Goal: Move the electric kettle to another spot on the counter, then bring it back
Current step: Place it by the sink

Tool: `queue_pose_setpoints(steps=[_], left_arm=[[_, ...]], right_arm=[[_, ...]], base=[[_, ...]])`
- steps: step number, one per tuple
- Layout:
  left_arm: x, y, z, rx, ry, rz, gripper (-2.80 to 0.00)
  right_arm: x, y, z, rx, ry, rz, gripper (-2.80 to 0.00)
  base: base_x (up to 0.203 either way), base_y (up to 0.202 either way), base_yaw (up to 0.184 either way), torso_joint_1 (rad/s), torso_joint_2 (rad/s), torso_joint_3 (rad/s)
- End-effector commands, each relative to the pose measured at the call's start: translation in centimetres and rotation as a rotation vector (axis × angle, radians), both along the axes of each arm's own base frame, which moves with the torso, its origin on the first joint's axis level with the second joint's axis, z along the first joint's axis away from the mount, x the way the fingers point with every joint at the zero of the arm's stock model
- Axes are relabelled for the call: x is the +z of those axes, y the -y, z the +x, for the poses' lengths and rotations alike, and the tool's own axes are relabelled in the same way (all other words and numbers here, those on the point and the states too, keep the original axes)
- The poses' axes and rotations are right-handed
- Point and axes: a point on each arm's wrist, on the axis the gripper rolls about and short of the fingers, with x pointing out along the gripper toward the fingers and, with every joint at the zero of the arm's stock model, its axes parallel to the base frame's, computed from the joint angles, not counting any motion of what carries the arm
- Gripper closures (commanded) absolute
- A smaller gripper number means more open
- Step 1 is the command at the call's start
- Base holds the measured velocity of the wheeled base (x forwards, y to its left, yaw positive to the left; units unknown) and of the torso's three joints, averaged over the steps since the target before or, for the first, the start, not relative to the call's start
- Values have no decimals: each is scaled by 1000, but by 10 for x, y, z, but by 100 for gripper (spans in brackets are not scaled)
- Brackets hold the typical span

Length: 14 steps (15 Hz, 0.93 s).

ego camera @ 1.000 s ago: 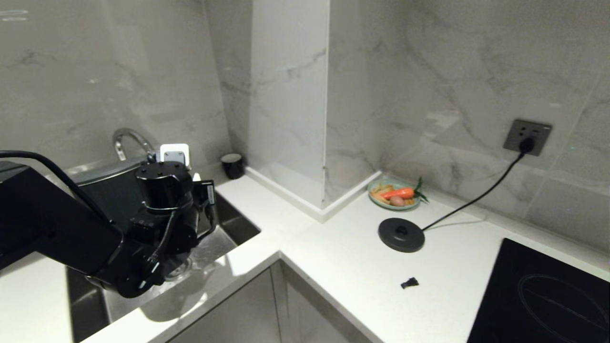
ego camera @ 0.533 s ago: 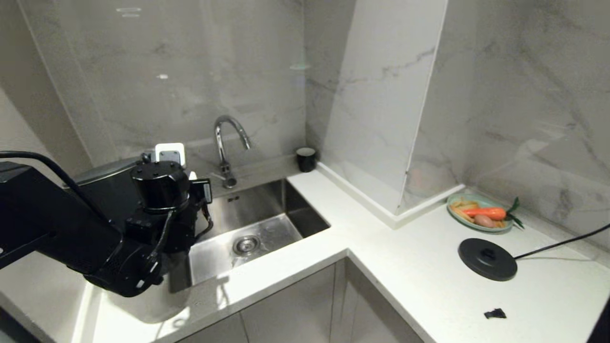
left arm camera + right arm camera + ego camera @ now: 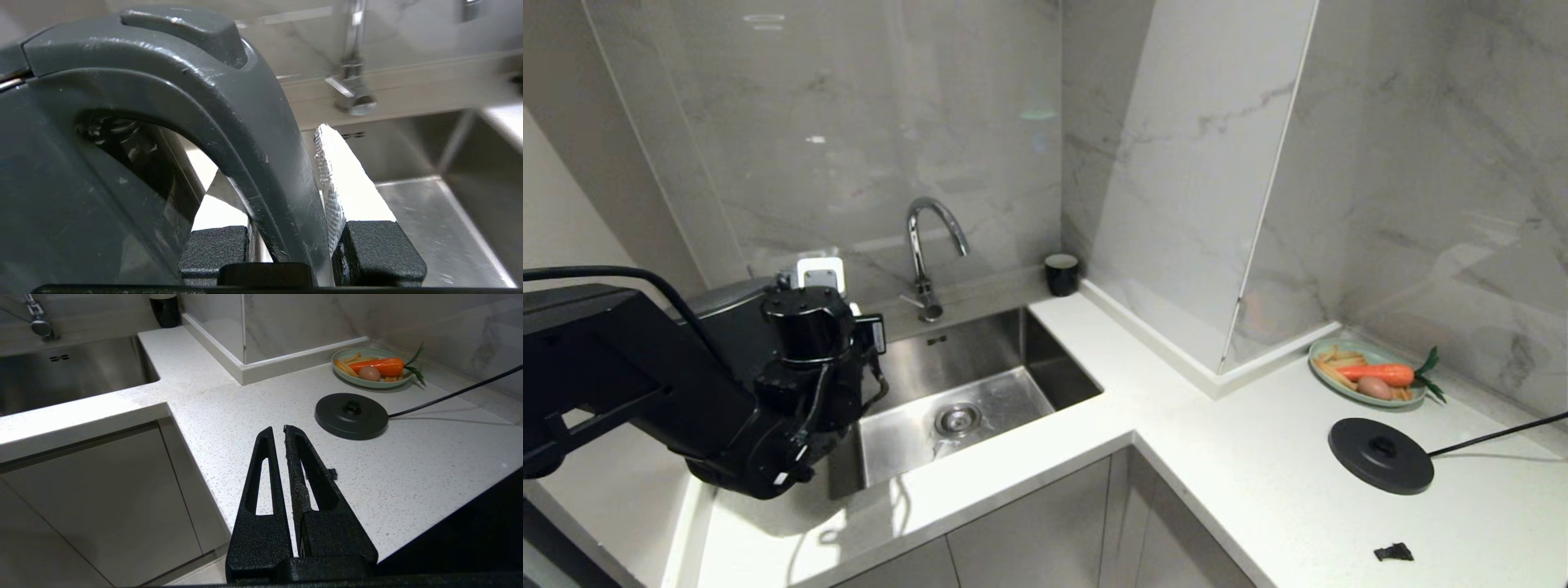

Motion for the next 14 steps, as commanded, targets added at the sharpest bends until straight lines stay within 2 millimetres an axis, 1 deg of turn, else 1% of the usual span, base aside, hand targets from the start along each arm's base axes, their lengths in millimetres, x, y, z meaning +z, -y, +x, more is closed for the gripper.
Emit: queue_pose_setpoints(steps=[1, 5, 9, 12, 14], left_arm=[[-14, -5, 7, 24, -28, 8, 0], [-36, -29, 20, 83, -11, 23, 0], [-50, -46, 31, 118, -23, 28, 0], [-62, -49, 35, 121, -50, 32, 0], [-65, -49, 41, 124, -43, 31, 0]], right_arm=[[0, 0, 0, -2, -1, 0, 0], [0, 0, 0, -11, -1, 12, 0], [0, 0, 0, -11, -1, 12, 0], [0, 0, 0, -11, -1, 12, 0], [0, 0, 0, -11, -1, 12, 0]], base=[[0, 0, 0, 0, 0, 0], [0, 0, 0, 0, 0, 0], [0, 0, 0, 0, 0, 0], [0, 0, 0, 0, 0, 0], [0, 0, 0, 0, 0, 0]])
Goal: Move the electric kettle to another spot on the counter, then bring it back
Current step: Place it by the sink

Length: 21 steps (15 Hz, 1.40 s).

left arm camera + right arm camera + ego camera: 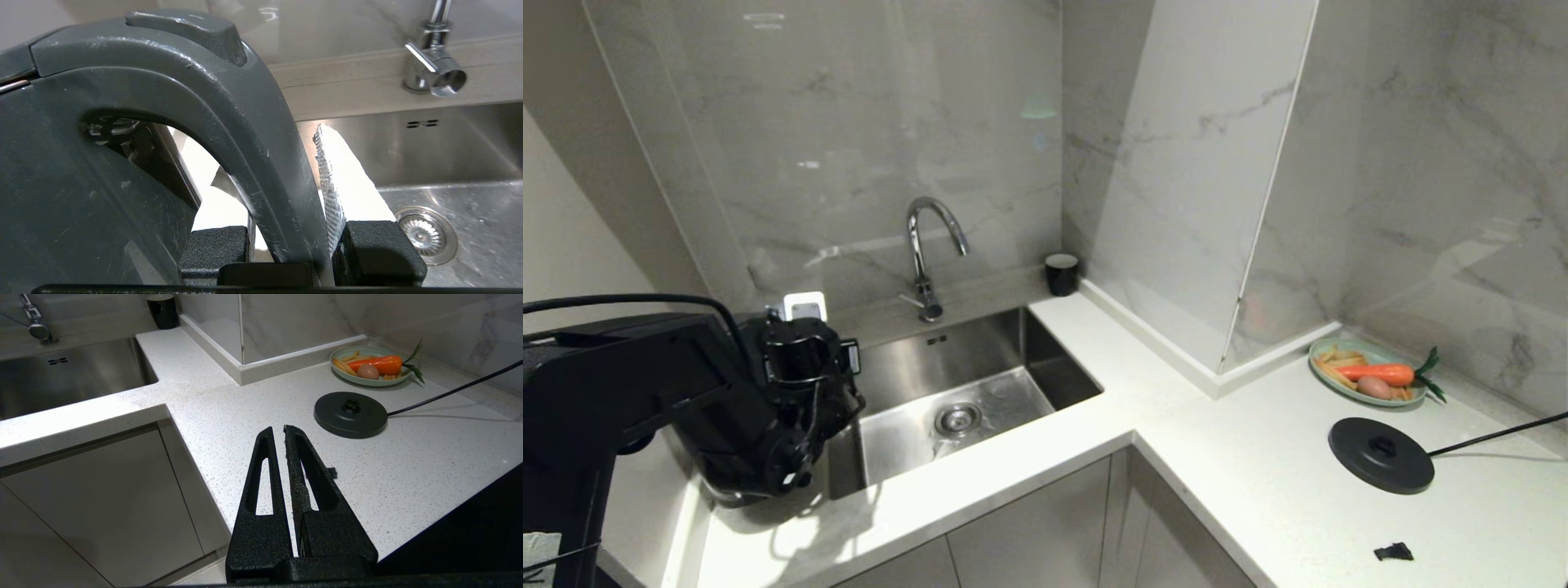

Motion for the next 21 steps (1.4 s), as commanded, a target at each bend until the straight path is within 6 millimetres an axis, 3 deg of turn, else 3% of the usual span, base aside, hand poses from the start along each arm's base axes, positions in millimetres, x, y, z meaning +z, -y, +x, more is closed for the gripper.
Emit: queue_pose_setpoints(steps=[1, 7, 18, 21], left_arm=[[-6, 0, 7, 6, 3, 2, 0], [-21, -8, 16, -2, -31, 31, 0], [-47, -8, -14, -34, -165, 11, 0], [-47, -9, -12, -26, -157, 7, 0]], right_arm=[[0, 0, 0, 0, -1, 0, 0], [0, 0, 0, 0, -1, 1, 0], [0, 0, 0, 0, -1, 1, 0], [0, 0, 0, -1, -1, 1, 0]], base=[[0, 0, 0, 0, 0, 0], [0, 0, 0, 0, 0, 0], [0, 0, 0, 0, 0, 0], [0, 0, 0, 0, 0, 0]])
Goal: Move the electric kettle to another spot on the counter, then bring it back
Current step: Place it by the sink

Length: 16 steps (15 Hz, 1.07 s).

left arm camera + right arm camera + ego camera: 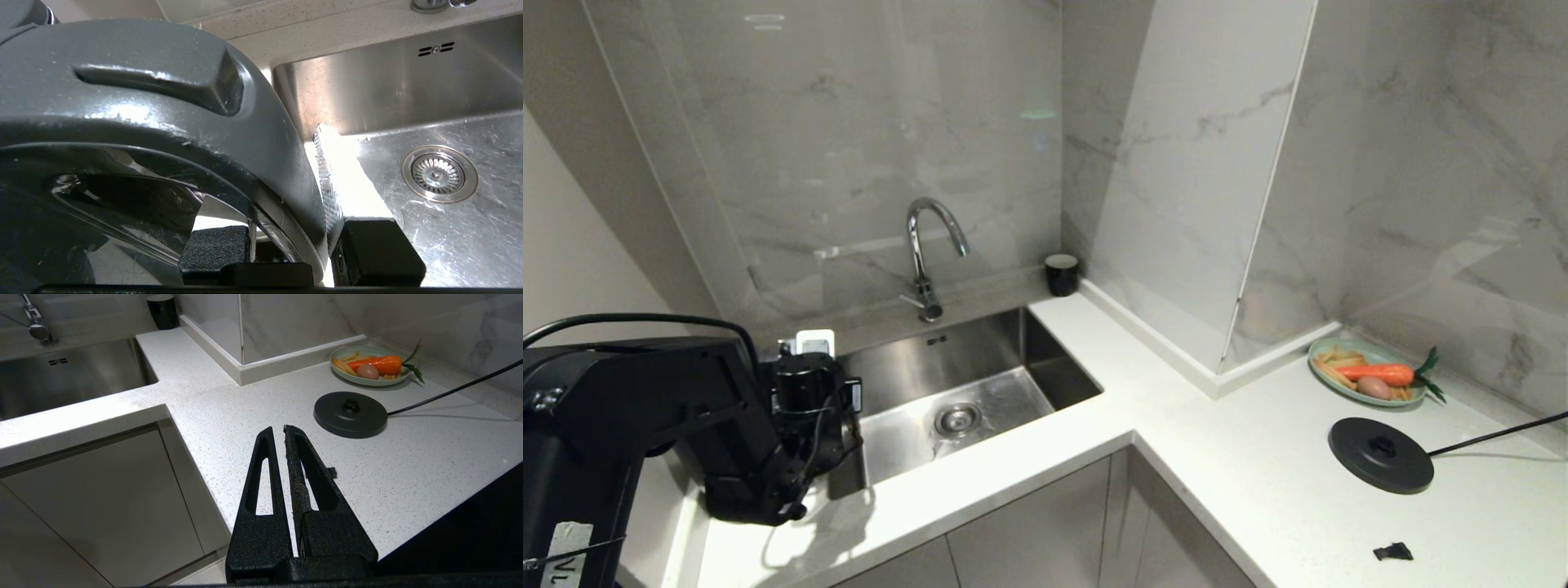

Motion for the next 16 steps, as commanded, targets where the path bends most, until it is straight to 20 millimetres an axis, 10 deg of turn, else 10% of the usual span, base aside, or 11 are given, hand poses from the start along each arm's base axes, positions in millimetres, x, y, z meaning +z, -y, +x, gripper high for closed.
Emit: queue_pose_setpoints(steps=[1, 9, 10, 11, 16], left_arm=[[1, -1, 1, 6, 9, 1, 0], [0, -2, 4, 14, 16, 0, 0], [0, -2, 4, 15, 16, 1, -208], [1, -2, 5, 15, 19, 1, -280], [2, -1, 2, 11, 15, -2, -280]], right_arm=[[0, 0, 0, 0, -1, 0, 0], [0, 0, 0, 1, -1, 0, 0], [0, 0, 0, 1, -1, 0, 0], [0, 0, 0, 1, -1, 0, 0], [0, 0, 0, 1, -1, 0, 0]], base=[[0, 0, 0, 0, 0, 0], [0, 0, 0, 0, 0, 0], [0, 0, 0, 0, 0, 0], [0, 0, 0, 0, 0, 0], [0, 0, 0, 0, 0, 0]])
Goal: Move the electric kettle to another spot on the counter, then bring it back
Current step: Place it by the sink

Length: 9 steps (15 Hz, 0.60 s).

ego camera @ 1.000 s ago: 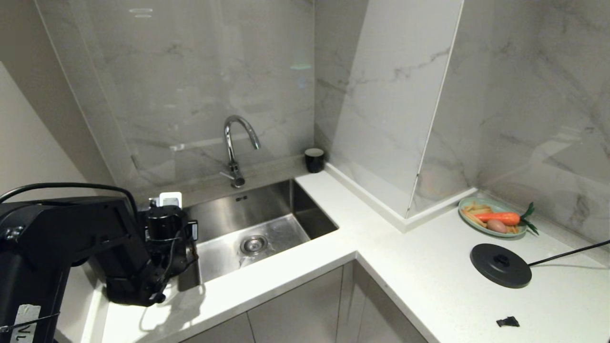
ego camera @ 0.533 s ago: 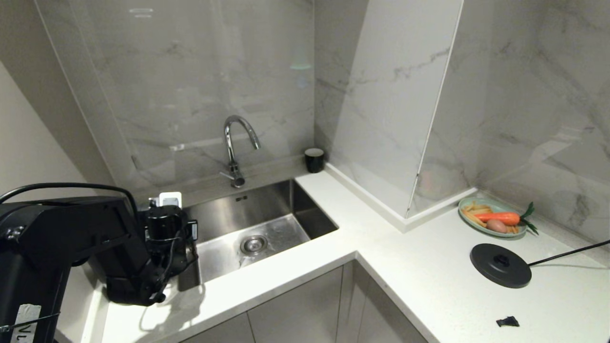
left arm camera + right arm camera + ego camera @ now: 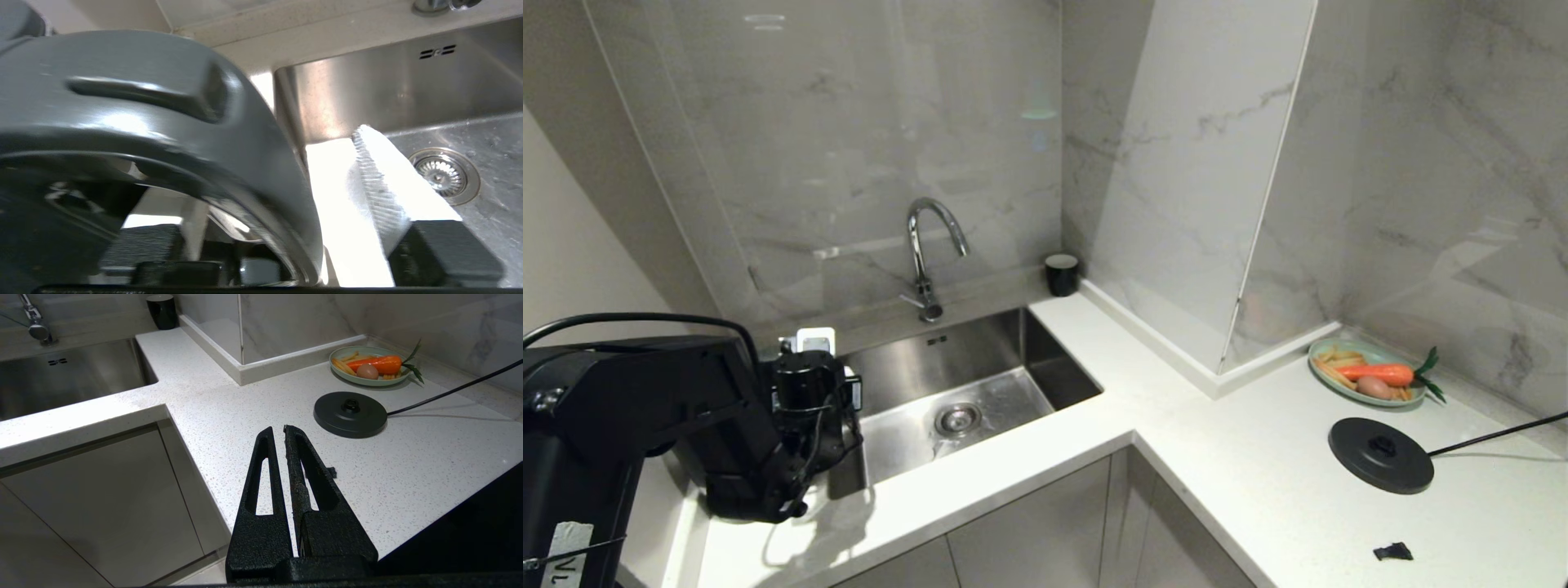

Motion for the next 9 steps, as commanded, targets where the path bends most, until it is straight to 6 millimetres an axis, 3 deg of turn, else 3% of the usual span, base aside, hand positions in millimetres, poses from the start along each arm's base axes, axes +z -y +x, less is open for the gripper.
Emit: queue_pose_setpoints(steps=[1, 9], left_arm=[[-2, 1, -4, 3, -6, -7, -280], [-12, 2, -23, 53, -24, -86, -280]], right_arm=[[0, 0, 0, 1, -1, 0, 0], [0, 0, 0, 1, -1, -2, 0]], base=[[0, 0, 0, 0, 0, 0], [0, 0, 0, 0, 0, 0]])
